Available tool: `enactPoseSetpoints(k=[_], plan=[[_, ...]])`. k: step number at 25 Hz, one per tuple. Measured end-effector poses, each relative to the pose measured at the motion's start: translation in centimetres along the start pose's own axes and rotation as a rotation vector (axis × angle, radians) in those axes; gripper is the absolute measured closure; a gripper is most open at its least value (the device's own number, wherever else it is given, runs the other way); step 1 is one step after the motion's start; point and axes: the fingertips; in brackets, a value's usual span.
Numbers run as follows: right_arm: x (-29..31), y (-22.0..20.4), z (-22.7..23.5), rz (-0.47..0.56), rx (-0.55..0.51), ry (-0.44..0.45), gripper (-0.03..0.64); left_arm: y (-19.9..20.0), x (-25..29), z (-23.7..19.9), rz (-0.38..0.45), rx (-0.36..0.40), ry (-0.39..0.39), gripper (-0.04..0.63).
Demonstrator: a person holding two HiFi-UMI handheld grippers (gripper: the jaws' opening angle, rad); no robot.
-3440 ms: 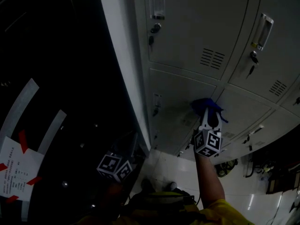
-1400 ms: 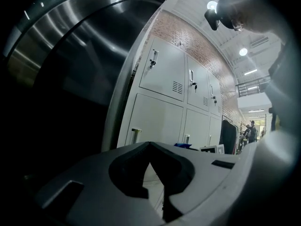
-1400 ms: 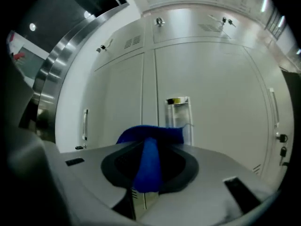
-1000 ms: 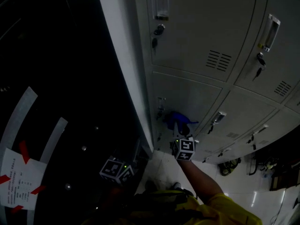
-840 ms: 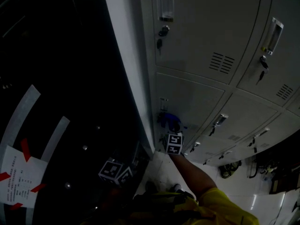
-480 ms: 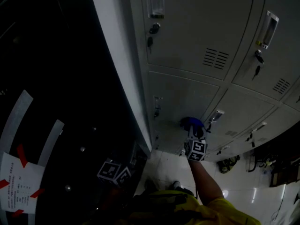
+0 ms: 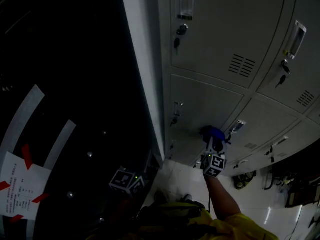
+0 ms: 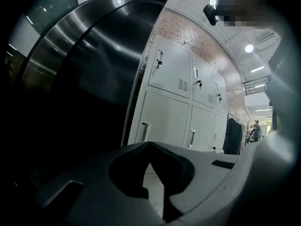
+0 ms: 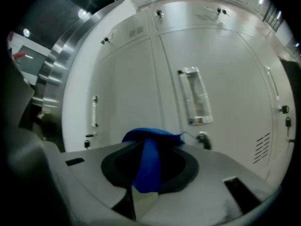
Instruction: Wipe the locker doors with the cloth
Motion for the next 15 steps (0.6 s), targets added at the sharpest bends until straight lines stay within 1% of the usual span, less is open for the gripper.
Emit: enactPoseSetpoints(k=[3, 4, 6, 7, 8, 11, 13, 15], plan=[[0.0, 0.3, -9.9, 0.025, -0.009, 0.21, 0.523, 0.2, -0.3, -0.4, 0.013, -0.012, 0.017, 0.595], [0.7, -0.3, -13.2, 0.015, -0.009, 0.266, 0.523, 0.2, -0.4, -0.4, 0.012, -0.011, 0.018, 0.595], [2.9, -2.3, -18.5, -0.014, -0.065, 0.341, 0.523, -0.1, -0.6, -0.3, 0.001, -0.008, 0.017, 0.595], [4.4, -3.4, -20.2, -0.031, -0.098, 0.353, 0.523, -0.2, -0.7, -0.2, -0.005, -0.007, 0.017, 0.595], [6.1, -4.3, -21.1, -0.053, -0.111, 0.346, 0.522, -0.3, -0.9, -0.2, -0.009, -0.005, 0.017, 0.595], [9.8, -5.3, -21.3, -0.114, -0.086, 0.299, 0.522, -0.4, -1.4, -0.2, -0.014, -0.007, 0.023, 0.595], [10.2, -5.3, -21.3, -0.12, -0.096, 0.297, 0.523, -0.6, -1.4, -0.4, -0.019, -0.022, 0.03, 0.595], [9.9, -5.3, -21.2, -0.119, -0.102, 0.32, 0.523, -0.7, -1.1, -0.5, -0.022, -0.035, 0.032, 0.595]])
Point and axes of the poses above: the fingertips, and each gripper's own axes: x forward along the fingers, z to its right, y out of its top, and after that the axes turned 12 degrees about -x, right-handed
